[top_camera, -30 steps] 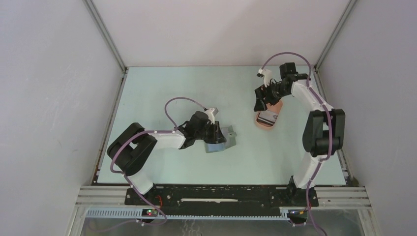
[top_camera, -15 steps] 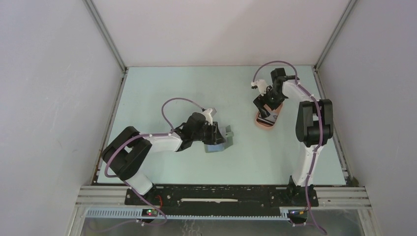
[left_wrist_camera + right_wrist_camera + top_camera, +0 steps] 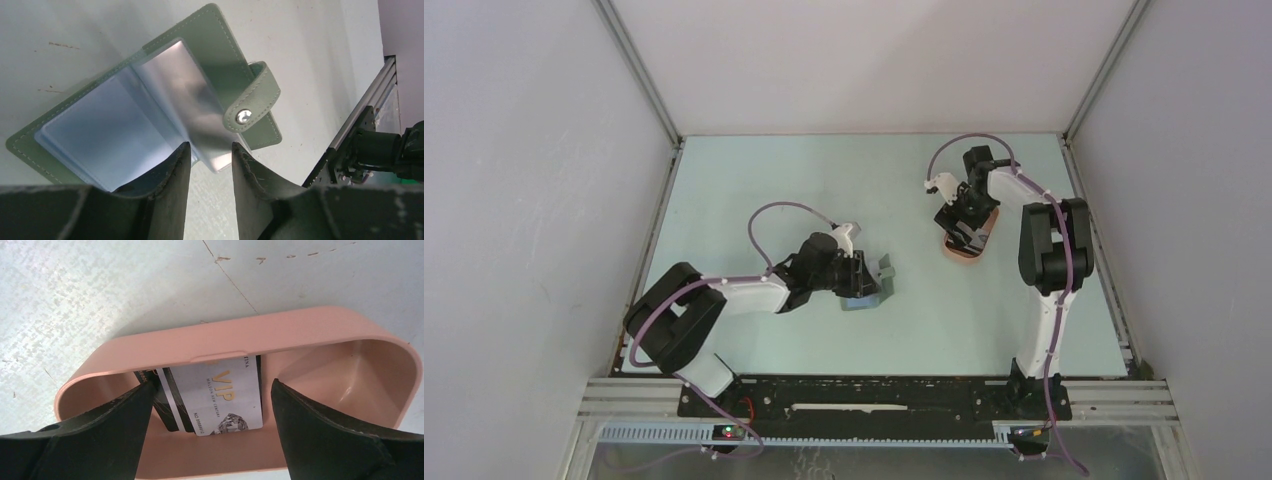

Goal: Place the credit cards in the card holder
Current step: Pick up the credit card from the storage box.

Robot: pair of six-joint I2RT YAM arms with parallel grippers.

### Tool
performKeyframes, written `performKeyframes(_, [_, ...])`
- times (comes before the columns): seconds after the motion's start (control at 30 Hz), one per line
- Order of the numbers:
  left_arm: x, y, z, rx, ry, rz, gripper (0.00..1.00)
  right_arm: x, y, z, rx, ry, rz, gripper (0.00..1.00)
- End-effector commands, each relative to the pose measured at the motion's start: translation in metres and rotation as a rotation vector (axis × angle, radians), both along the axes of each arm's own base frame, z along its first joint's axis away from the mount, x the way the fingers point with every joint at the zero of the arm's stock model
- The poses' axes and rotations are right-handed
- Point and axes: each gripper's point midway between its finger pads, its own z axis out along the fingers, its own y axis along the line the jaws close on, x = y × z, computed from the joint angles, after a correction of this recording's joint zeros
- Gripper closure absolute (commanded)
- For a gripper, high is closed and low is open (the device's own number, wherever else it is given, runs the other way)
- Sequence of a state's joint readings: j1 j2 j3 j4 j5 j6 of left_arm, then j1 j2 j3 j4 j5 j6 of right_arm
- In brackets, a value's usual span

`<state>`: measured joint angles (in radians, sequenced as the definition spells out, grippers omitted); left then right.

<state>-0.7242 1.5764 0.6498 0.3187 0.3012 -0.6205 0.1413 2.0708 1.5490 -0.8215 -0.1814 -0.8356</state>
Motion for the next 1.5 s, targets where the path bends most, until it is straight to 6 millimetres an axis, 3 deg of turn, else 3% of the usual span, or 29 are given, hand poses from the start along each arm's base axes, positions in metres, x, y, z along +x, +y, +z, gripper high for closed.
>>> performKeyframes(0.0, [0.001, 0.001, 0.02, -0.04, -0.057, -0.007, 0.59, -0.016, -0.004, -0.022, -0.032, 0.068, 0.046, 0.06])
performKeyframes(0.17, [0.001, 0.0, 0.024, -0.053, -0.061, -0.009, 0.59, -0.023, -0.01, -0.033, -0.039, 0.112, 0.036, 0.18])
performKeyframes(0.4, [0.001, -0.002, 0.027, -0.073, -0.064, -0.009, 0.59, -0.022, -0.01, -0.024, -0.002, 0.086, 0.031, 0.36])
performKeyframes(0.7, [0.001, -0.004, 0.03, -0.091, -0.068, -0.01, 0.58, -0.005, -0.008, 0.022, 0.064, -0.067, -0.002, 0.51])
performKeyframes(0.9, [0.002, -0.005, 0.034, -0.108, -0.071, -0.015, 0.57, -0.003, -0.011, 0.048, 0.11, -0.129, -0.02, 0.53])
performKeyframes(1.13, [-0.001, -0.009, 0.038, -0.151, -0.058, -0.032, 0.56, -0.004, -0.011, 0.06, 0.165, -0.138, -0.032, 0.52])
performKeyframes(1.3, [-0.002, -0.012, 0.039, -0.17, -0.051, -0.043, 0.55, -0.009, -0.006, 0.052, 0.236, -0.062, -0.066, 0.52])
performKeyframes(1.47, [-0.003, -0.013, 0.037, -0.178, -0.039, -0.048, 0.55, -0.007, -0.006, 0.03, 0.249, 0.033, -0.146, 0.51])
